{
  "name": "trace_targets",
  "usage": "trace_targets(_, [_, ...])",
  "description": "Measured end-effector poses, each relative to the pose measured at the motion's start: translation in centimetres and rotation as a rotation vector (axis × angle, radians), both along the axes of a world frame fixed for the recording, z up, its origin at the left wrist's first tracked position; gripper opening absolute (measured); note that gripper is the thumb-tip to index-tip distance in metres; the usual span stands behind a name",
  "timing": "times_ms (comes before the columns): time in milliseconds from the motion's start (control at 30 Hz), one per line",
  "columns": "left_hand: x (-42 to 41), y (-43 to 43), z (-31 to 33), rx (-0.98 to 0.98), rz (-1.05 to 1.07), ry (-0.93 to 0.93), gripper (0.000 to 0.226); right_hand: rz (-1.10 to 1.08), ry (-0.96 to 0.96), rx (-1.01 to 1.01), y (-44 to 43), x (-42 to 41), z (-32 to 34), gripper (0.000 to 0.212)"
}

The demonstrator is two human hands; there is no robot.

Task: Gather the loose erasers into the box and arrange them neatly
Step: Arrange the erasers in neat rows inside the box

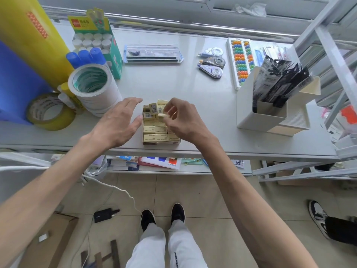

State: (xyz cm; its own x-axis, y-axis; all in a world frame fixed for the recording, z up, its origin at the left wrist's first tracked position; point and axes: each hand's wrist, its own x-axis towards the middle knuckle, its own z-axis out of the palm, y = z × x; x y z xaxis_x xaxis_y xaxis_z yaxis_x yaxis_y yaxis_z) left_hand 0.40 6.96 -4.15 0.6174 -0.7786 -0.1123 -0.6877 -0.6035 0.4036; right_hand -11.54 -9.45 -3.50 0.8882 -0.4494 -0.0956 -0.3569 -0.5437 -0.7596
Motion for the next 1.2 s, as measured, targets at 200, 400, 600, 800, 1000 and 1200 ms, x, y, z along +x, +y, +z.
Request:
trace_targets(200, [-0.1,-0.1,0.1,-0.004,0.004,0.008,0.052,-0.117,-0.082,0.104,-1.3,-0.1,0.2,0.017])
trace_targets(400, [-0.3,-0.4,-0.1,0.001,0.001,0.011,0.051,0.062,0.016,0.010,-2.0,-0.7,0.5,0.023])
trace_targets(600, [-0.4,-0.6,-0.2,0.002,0.002,0.015,0.052,0.101,0.050,-0.019,-1.4,-0.4,-0.4,0.024])
trace_targets(800, [-0.1,-0.3,-0.2,-0.006,0.018,0.029,0.053,0.041,0.006,-0.022,-0.9,-0.4,-1.0,0.012])
trace_targets(1000, [0.0,-0.4,0.2,-0.024,0.047,0.031,0.054,0.047,0.039,-0.207,-0.8,-0.2,-1.3,0.014])
trace_targets(1200, [-0.1,-0.7,0.1,-0.039,0.051,0.042,0.054,0.057,0.197,-0.199,-1.2,0.0,-0.4,0.018])
